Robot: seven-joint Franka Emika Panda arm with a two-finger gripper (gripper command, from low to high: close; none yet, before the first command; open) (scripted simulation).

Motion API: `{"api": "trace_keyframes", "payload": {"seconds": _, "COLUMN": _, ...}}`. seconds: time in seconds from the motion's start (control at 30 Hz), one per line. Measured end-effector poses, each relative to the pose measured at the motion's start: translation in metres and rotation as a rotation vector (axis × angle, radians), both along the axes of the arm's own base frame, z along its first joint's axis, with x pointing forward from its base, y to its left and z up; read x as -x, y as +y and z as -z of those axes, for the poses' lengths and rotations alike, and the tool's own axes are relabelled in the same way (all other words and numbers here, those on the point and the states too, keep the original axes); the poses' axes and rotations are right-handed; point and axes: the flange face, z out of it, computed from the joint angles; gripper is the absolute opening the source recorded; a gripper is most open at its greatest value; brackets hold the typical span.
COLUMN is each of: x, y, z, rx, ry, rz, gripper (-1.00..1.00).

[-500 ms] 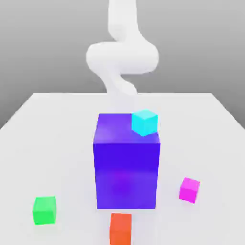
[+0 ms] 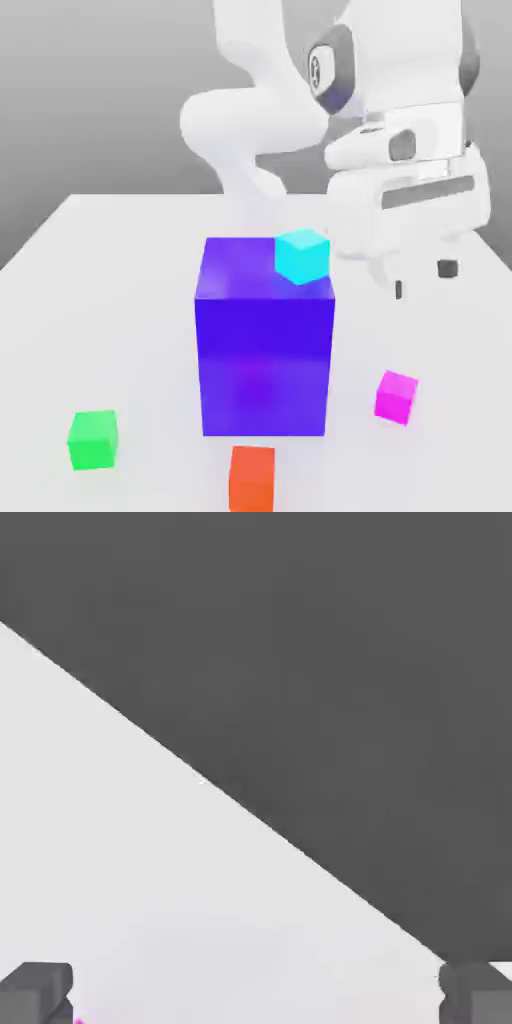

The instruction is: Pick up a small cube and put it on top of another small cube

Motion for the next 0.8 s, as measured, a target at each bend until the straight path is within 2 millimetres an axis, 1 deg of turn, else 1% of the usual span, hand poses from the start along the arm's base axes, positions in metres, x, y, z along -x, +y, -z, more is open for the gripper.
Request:
{"api": "trace_keyframes", "payload": {"seconds": 0.07, "x": 0.020, "y": 0.013, "z": 0.042, "rx": 0.037, "ry": 0.056, "rz": -0.092, "gripper": 0.00}}
{"api": "trace_keyframes", "payload": {"seconds": 0.1, "x": 0.034, "y": 0.023, "z": 0.062, "rx": 0.056, "ry": 0.084, "rz": -0.150, "gripper": 0.00}}
{"api": "trace_keyframes", "payload": {"seconds": 0.17, "x": 0.059, "y": 0.029, "z": 0.100, "rx": 0.094, "ry": 0.139, "rz": -0.240, "gripper": 0.00}}
{"api": "trace_keyframes", "payload": {"seconds": 0.2, "x": 0.067, "y": 0.029, "z": 0.116, "rx": 0.106, "ry": 0.157, "rz": -0.268, "gripper": 0.00}}
{"api": "trace_keyframes", "payload": {"seconds": 0.27, "x": 0.071, "y": 0.029, "z": 0.139, "rx": 0.115, "ry": 0.172, "rz": -0.285, "gripper": 0.00}}
{"api": "trace_keyframes", "payload": {"seconds": 0.4, "x": 0.074, "y": 0.028, "z": 0.179, "rx": 0.116, "ry": 0.177, "rz": -0.290, "gripper": 0.00}}
{"api": "trace_keyframes", "payload": {"seconds": 0.43, "x": 0.074, "y": 0.028, "z": 0.187, "rx": 0.116, "ry": 0.177, "rz": -0.290, "gripper": -1.00}}
{"api": "trace_keyframes", "payload": {"seconds": 0.6, "x": 0.074, "y": 0.028, "z": 0.187, "rx": 0.117, "ry": 0.178, "rz": -0.290, "gripper": -1.00}}
{"api": "trace_keyframes", "payload": {"seconds": 0.63, "x": 0.075, "y": 0.028, "z": 0.191, "rx": 0.117, "ry": 0.178, "rz": -0.290, "gripper": -1.00}}
{"api": "trace_keyframes", "payload": {"seconds": 0.7, "x": 0.074, "y": 0.028, "z": 0.181, "rx": 0.118, "ry": 0.178, "rz": -0.290, "gripper": -1.00}}
{"api": "trace_keyframes", "payload": {"seconds": 0.8, "x": 0.073, "y": 0.028, "z": 0.155, "rx": 0.118, "ry": 0.177, "rz": -0.290, "gripper": -1.00}}
